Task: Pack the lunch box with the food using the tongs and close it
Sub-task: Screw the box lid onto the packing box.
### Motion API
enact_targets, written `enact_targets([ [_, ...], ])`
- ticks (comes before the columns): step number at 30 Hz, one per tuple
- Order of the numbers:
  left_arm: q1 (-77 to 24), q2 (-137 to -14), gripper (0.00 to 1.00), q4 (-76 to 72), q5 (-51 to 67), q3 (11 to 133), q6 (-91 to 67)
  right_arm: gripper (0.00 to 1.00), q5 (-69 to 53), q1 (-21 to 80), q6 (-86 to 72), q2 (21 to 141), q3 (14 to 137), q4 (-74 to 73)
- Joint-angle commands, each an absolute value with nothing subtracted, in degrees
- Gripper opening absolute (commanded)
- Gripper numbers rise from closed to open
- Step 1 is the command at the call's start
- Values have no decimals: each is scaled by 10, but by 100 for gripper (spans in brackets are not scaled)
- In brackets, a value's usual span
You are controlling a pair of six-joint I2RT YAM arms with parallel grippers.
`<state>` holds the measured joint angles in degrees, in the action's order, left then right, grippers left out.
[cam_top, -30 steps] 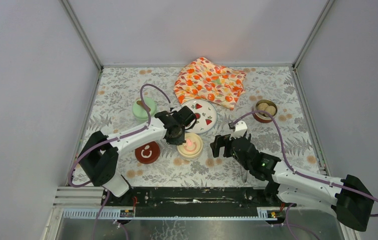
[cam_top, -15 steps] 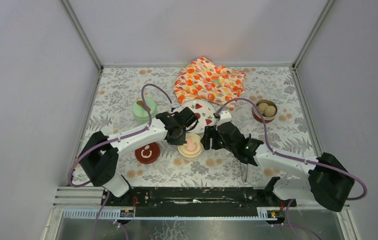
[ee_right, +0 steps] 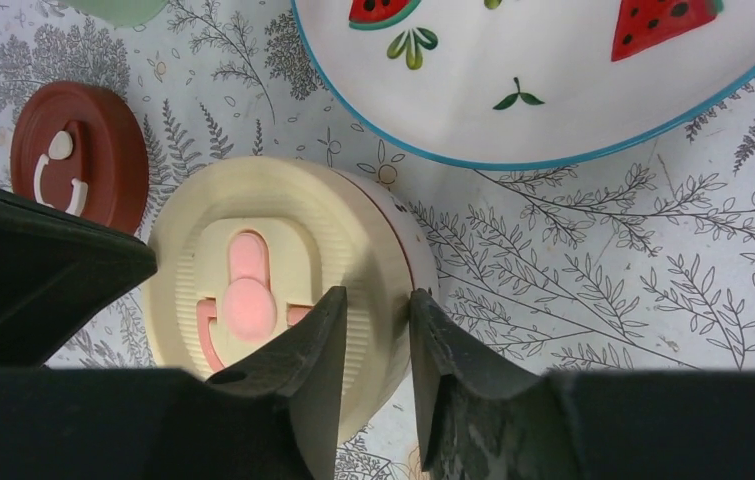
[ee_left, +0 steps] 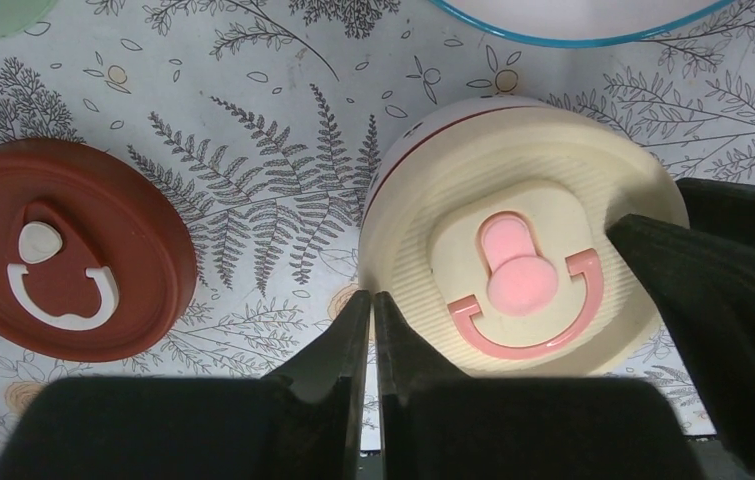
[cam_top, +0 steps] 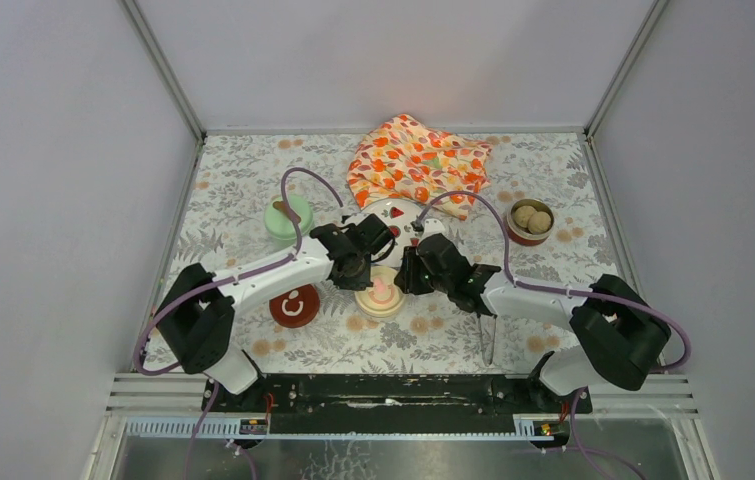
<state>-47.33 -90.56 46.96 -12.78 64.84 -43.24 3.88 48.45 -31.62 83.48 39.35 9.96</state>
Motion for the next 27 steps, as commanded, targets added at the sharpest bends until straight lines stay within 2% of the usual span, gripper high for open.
enact_targets([
  [1, -483, -893, 11, 450, -117, 661, -446, 30, 36, 482, -315, 862, 382, 50],
  [9, -483, -880, 12, 479, -130, 680, -446, 25, 43, 482, -309, 860, 383, 46],
  [20, -479, -935, 13, 441, -118, 576, -453, 25, 45, 483, -303, 859, 384, 44],
  [27, -473, -938, 13, 423, -117, 566, -452, 25, 28, 483, -296, 832, 383, 47],
])
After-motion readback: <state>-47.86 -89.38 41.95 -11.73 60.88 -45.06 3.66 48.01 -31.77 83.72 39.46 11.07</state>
